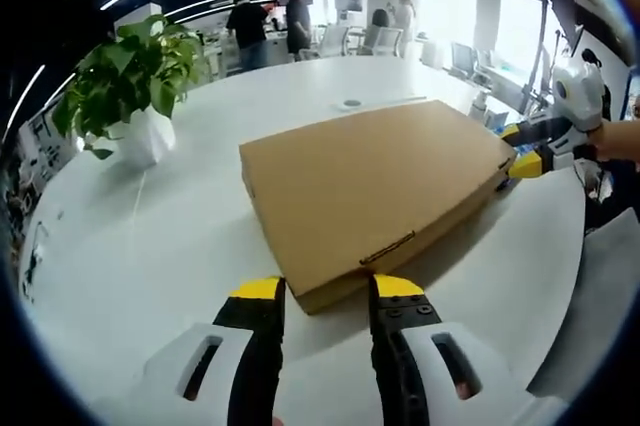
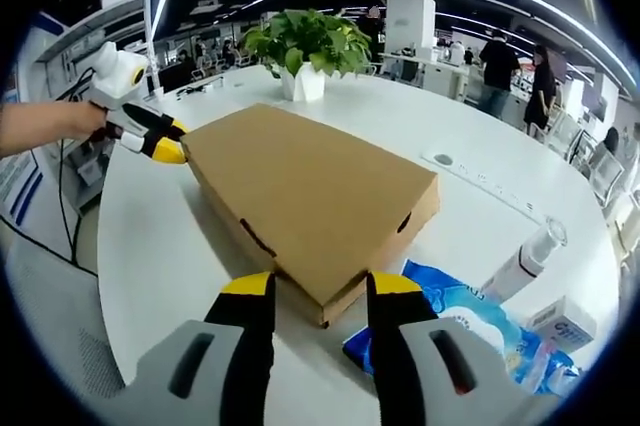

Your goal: Operate the shoe box by opening the lid, removing the specified soft item, and placing it in the target area until the item is outside and the box remains undamaged.

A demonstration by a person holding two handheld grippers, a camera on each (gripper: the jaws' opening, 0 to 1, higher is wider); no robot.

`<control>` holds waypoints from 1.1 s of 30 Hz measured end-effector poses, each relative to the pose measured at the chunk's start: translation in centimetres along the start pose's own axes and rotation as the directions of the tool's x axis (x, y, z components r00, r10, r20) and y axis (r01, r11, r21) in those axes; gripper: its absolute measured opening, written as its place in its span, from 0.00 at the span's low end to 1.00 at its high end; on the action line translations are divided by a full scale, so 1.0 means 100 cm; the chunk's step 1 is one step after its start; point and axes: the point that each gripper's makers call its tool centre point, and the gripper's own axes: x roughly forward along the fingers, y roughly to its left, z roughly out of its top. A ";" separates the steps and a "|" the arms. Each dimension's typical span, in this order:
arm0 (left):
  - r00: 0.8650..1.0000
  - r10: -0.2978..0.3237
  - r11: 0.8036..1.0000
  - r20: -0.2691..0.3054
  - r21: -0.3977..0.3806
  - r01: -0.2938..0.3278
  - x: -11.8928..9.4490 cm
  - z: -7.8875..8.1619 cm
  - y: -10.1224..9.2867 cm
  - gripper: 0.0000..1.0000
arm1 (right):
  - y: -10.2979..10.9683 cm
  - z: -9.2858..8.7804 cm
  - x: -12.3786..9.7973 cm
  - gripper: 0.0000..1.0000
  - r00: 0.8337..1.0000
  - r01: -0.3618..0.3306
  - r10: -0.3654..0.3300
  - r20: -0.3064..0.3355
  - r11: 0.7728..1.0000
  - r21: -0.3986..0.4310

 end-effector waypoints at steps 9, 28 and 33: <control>1.000 0.003 1.000 0.013 0.016 -0.003 -0.018 -0.006 -0.017 0.43 | -0.013 -0.003 -0.032 0.40 0.997 0.058 -0.058 0.045 0.998 0.005; 0.983 -0.016 1.000 0.181 0.022 0.012 -0.086 -0.008 -0.075 0.66 | -0.040 -0.056 -0.135 0.59 0.980 0.185 -0.188 0.063 0.981 0.052; 0.984 -0.021 1.000 0.178 0.022 0.018 -0.095 -0.016 -0.085 0.71 | -0.038 -0.076 -0.158 0.64 0.974 0.214 -0.220 0.048 0.971 0.106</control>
